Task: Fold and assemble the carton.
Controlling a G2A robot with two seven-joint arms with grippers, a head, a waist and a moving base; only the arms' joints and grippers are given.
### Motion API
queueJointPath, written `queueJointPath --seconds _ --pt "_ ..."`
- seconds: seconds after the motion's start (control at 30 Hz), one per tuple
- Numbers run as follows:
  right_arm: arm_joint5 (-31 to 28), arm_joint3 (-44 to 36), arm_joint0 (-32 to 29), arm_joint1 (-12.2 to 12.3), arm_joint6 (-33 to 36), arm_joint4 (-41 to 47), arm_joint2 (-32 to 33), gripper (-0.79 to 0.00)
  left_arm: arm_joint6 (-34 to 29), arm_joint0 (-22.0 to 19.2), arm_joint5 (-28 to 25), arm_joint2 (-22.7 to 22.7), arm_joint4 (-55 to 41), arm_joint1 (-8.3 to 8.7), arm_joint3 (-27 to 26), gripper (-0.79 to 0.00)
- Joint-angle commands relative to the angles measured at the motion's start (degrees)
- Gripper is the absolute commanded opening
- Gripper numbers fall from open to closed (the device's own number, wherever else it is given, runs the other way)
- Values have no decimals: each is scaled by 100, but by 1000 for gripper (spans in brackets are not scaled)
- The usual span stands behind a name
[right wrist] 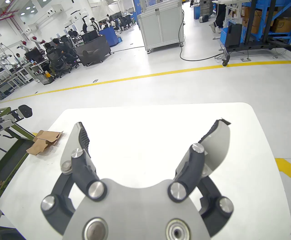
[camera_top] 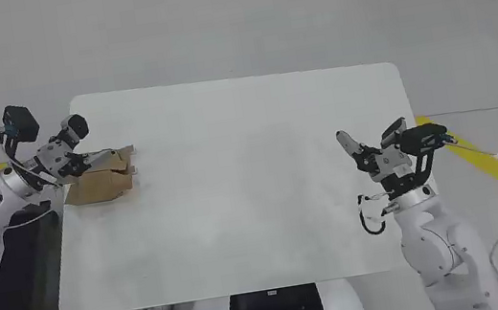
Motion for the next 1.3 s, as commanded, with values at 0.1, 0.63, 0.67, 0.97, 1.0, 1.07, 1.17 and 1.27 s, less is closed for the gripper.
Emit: queueJointPath --seconds 0.1,0.63,0.67,0.97,1.0,1.07,1.17,1.27 --pt "0 0 0 0 0 0 0 -1 0 0 0 0 0 0 0 0" --pt "0 0 0 0 0 0 0 0 -2280 -459 21 264 -2070 2 971 0" --pt "0 0 0 0 0 0 0 0 -2558 -520 42 291 -2375 9 1121 0" --pt "0 0 0 0 0 0 0 0 -4967 -1425 372 526 -4262 29 2370 0" --pt "0 0 0 0 0 0 0 0 -4975 -1540 380 567 -4181 26 2501 0" --pt "0 0 0 0 0 0 0 0 -4914 -1627 318 646 -4070 24 2666 0" --pt "0 0 0 0 0 0 0 0 -4894 -1706 299 723 -4045 22 2841 0" --pt "0 0 0 0 0 0 0 0 -4894 -1706 299 723 -4045 22 2841 0"
